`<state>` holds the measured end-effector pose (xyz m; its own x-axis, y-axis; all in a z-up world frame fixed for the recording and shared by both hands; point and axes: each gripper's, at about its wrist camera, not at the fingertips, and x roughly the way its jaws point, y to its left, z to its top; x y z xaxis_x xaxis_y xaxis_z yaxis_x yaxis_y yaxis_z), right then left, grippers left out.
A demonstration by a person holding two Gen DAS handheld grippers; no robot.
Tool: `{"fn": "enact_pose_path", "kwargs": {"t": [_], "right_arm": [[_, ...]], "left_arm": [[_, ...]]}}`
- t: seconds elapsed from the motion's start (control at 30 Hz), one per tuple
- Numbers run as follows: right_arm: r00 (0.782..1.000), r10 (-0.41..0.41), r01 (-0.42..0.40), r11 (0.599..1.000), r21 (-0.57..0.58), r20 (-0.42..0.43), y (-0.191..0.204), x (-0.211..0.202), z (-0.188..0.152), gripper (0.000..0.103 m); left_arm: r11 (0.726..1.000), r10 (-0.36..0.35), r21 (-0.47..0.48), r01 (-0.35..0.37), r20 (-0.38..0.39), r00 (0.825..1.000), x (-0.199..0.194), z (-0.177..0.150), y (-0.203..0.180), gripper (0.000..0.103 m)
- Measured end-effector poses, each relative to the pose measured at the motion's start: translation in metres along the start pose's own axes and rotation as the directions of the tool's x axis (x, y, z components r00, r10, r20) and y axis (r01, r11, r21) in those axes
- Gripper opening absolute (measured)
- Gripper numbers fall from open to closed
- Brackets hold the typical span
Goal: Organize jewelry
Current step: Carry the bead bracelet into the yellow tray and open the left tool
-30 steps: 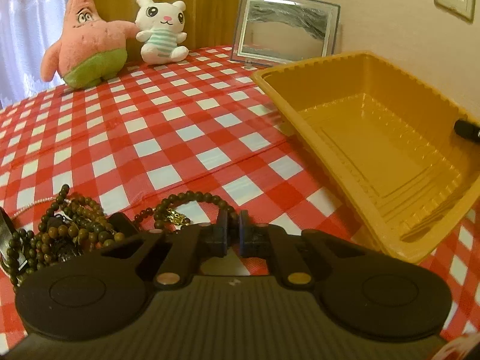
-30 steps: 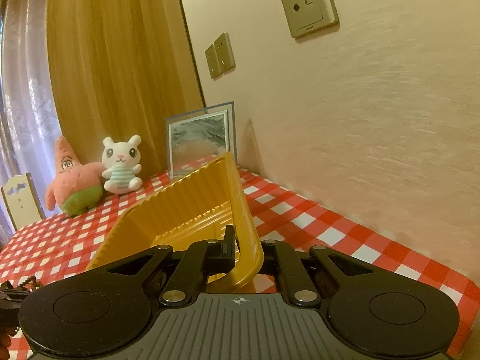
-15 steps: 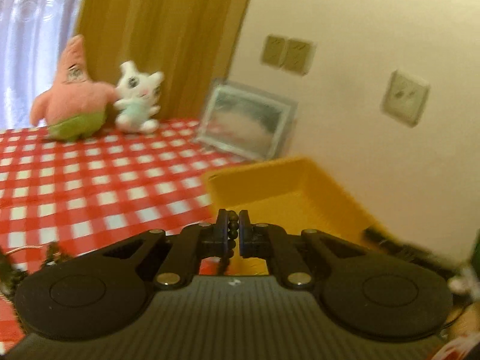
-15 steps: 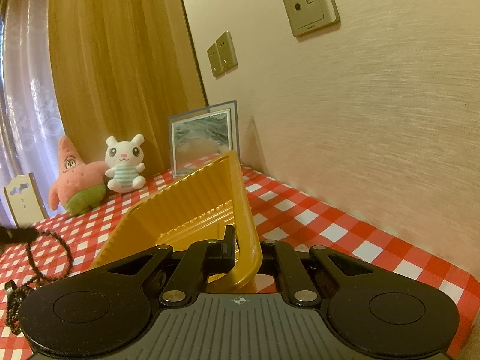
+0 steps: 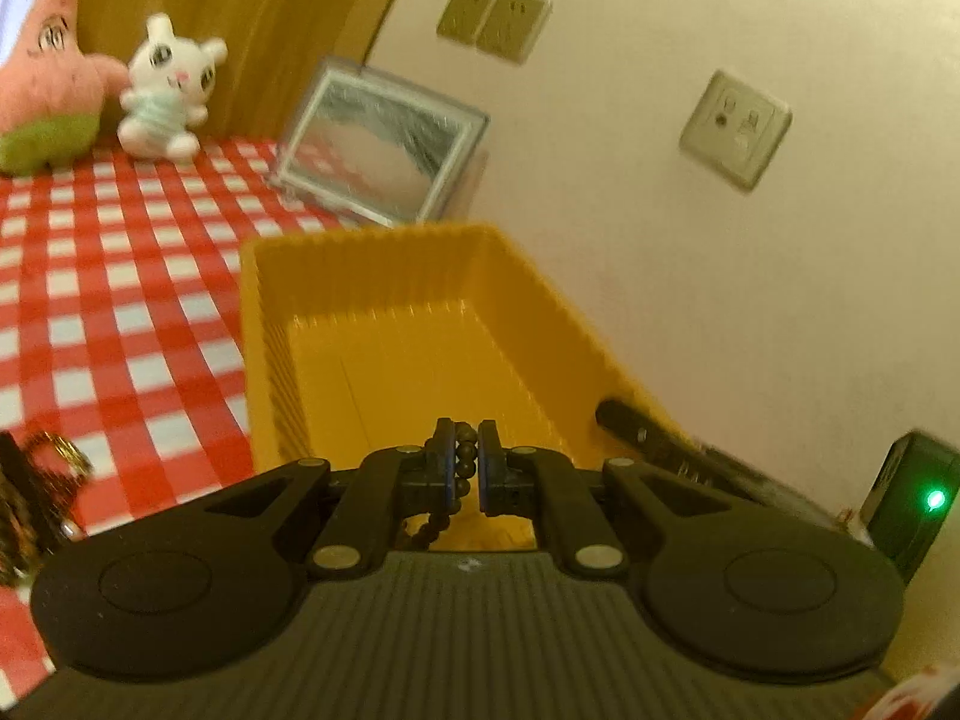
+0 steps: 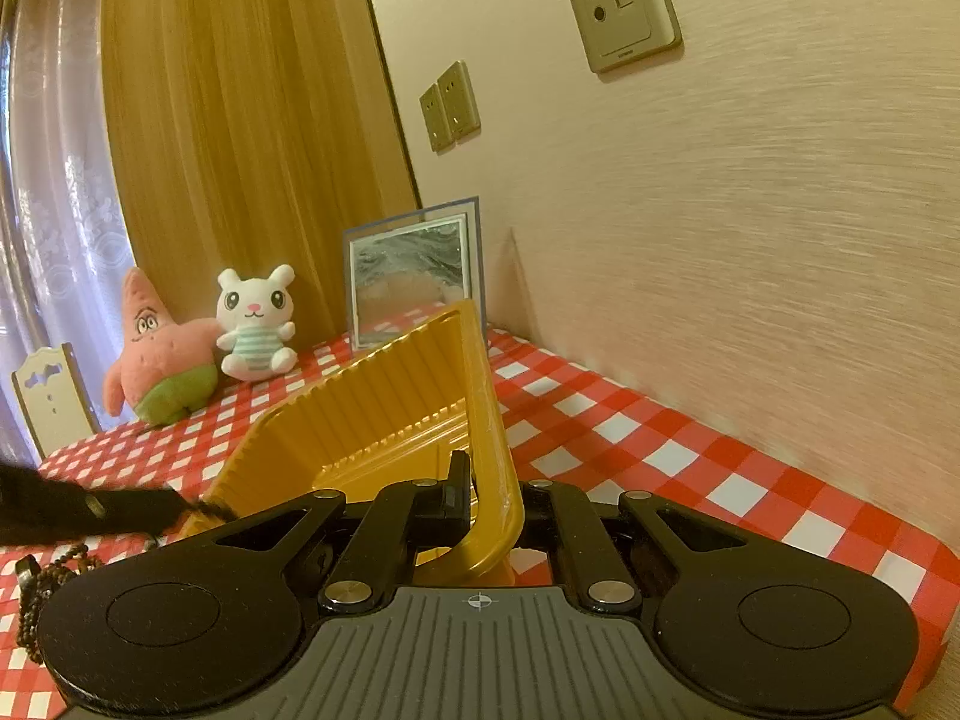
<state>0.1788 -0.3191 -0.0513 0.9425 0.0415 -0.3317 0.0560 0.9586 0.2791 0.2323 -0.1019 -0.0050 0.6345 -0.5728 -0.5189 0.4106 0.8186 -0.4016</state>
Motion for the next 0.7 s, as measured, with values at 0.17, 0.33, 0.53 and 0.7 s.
{"fn": "enact_pose_path", "kwargs": {"t": [0.17, 0.33, 0.53, 0.7], "right_arm": [[1.0, -0.002, 0.002, 1.0, 0.006, 0.0, -0.003, -0.001, 0.0, 0.007], [1.0, -0.008, 0.008, 1.0, 0.011, 0.001, -0.005, -0.001, 0.001, 0.007], [1.0, -0.019, 0.019, 1.0, 0.017, 0.002, -0.006, -0.002, 0.0, 0.007], [1.0, -0.021, 0.021, 1.0, 0.015, 0.0, -0.006, -0.003, -0.001, 0.007]], "left_arm": [[1.0, -0.005, -0.016, 0.005, -0.006, 1.0, -0.002, -0.011, -0.002, 0.018], [0.998, 0.057, 0.019, -0.058, 0.052, 0.997, -0.027, -0.019, 0.004, 0.018], [0.972, 0.23, 0.038, -0.233, 0.081, 0.97, -0.054, -0.029, 0.034, 0.018], [0.948, 0.317, 0.011, -0.318, 0.031, 0.948, -0.053, -0.04, 0.061, 0.018]]}}
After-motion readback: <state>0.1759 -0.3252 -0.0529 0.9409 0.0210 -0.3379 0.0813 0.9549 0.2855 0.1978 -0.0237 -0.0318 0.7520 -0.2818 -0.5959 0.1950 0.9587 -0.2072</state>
